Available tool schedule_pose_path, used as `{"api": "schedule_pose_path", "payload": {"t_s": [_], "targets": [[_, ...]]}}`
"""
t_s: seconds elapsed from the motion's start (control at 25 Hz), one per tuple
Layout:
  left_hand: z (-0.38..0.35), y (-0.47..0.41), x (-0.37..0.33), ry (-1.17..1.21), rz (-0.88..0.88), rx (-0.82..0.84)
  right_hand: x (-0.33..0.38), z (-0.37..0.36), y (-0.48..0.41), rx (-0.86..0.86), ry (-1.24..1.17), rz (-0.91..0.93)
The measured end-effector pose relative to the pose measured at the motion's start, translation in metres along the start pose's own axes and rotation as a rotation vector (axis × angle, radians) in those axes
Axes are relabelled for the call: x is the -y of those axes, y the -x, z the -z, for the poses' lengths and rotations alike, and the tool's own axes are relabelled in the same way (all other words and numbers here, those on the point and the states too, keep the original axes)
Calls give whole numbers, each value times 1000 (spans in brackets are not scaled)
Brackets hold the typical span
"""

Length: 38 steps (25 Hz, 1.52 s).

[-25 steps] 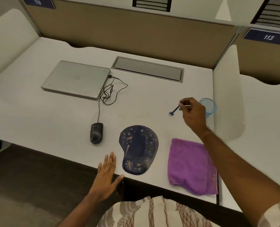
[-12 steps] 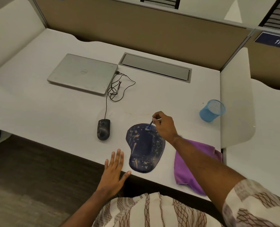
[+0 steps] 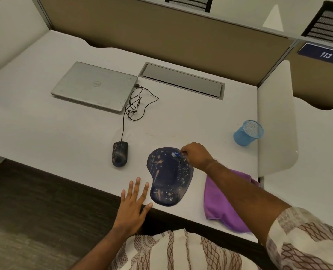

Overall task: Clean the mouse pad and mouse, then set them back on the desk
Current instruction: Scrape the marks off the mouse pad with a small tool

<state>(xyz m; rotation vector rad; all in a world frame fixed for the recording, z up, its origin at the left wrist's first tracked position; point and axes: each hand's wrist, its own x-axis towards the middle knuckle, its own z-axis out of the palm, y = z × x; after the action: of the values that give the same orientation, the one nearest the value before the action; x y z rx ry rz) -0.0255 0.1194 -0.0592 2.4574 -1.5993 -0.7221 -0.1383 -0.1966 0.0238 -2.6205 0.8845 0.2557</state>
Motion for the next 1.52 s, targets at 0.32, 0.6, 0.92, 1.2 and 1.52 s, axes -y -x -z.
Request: {"api": "schedule_pose_path", "payload": {"t_s": [0.32,0.6,0.92,1.2,1.52], "targets": [[-3,-1,-2,2,17,-23,-27,29,8,53,284,120],[-8,-1,0,38,5,-50,9,27,-6,26,234,161],[-13,-2,0,37,19,-62,-27,35,11,64,320,167],[-12,-3,0,50,19,-59,4,19,19,89,241,249],[-10,-2,-1,58,18,-59,-4,43,19,102,334,240]]}}
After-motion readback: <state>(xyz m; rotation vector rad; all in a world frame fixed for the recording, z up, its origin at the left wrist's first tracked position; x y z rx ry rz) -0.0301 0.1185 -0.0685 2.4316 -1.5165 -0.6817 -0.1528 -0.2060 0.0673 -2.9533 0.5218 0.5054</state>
